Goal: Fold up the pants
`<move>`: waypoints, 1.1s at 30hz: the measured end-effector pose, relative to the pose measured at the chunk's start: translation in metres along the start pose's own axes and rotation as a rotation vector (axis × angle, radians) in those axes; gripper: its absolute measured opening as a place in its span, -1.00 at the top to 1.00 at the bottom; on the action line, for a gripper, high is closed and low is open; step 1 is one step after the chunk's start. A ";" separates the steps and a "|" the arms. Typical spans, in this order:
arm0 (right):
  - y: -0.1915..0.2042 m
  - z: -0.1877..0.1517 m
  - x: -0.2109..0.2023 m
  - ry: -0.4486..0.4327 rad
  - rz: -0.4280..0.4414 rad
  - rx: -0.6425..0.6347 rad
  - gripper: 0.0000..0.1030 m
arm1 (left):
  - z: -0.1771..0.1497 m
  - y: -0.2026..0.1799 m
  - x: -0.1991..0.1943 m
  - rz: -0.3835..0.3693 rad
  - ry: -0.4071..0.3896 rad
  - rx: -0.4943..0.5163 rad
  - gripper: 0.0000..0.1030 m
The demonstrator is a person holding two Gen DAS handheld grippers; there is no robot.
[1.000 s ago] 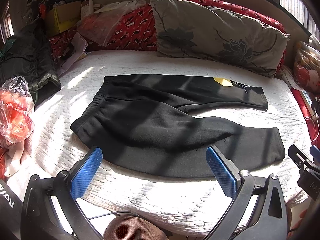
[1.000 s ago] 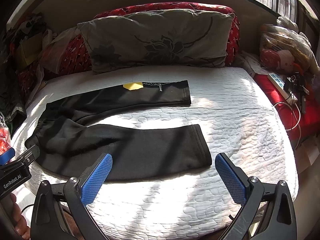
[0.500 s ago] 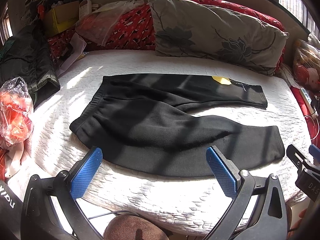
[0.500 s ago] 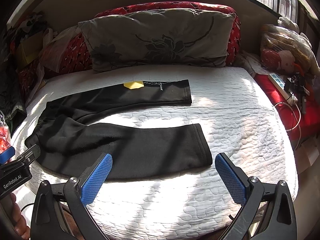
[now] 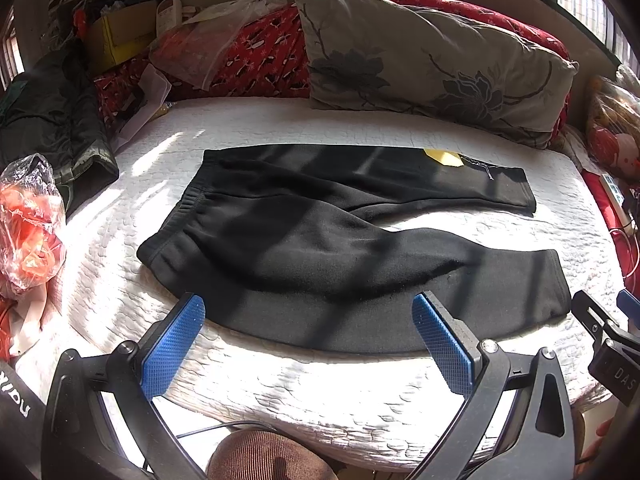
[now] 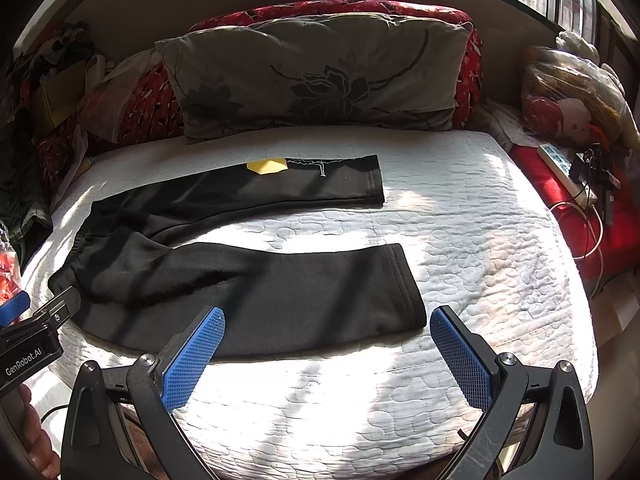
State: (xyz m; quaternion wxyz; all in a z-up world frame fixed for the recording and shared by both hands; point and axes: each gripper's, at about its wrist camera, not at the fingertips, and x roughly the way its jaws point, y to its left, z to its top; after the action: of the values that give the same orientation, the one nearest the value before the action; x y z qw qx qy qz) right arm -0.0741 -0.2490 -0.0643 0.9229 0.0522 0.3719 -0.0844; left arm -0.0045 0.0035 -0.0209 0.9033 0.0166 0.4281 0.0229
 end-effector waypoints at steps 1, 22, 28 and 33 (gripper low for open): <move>0.000 0.000 0.001 0.000 0.000 0.000 -1.00 | 0.000 0.000 0.000 -0.001 0.002 0.001 -1.00; -0.076 0.090 0.071 0.066 -0.025 0.099 -1.00 | 0.097 0.090 0.073 0.120 0.183 -0.052 -1.00; -0.089 0.134 0.140 0.164 0.001 0.090 -0.99 | 0.136 0.135 0.124 0.151 0.257 -0.119 -1.00; -0.095 0.155 0.193 0.225 0.046 0.160 -0.98 | 0.153 0.179 0.176 0.068 0.375 -0.284 -1.00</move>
State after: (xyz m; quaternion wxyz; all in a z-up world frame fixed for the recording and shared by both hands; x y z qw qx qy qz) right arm 0.1491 -0.3890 -0.0903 0.8700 0.1434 0.4638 -0.0864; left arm 0.2202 0.1900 -0.0512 0.8000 -0.1007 0.5800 0.1158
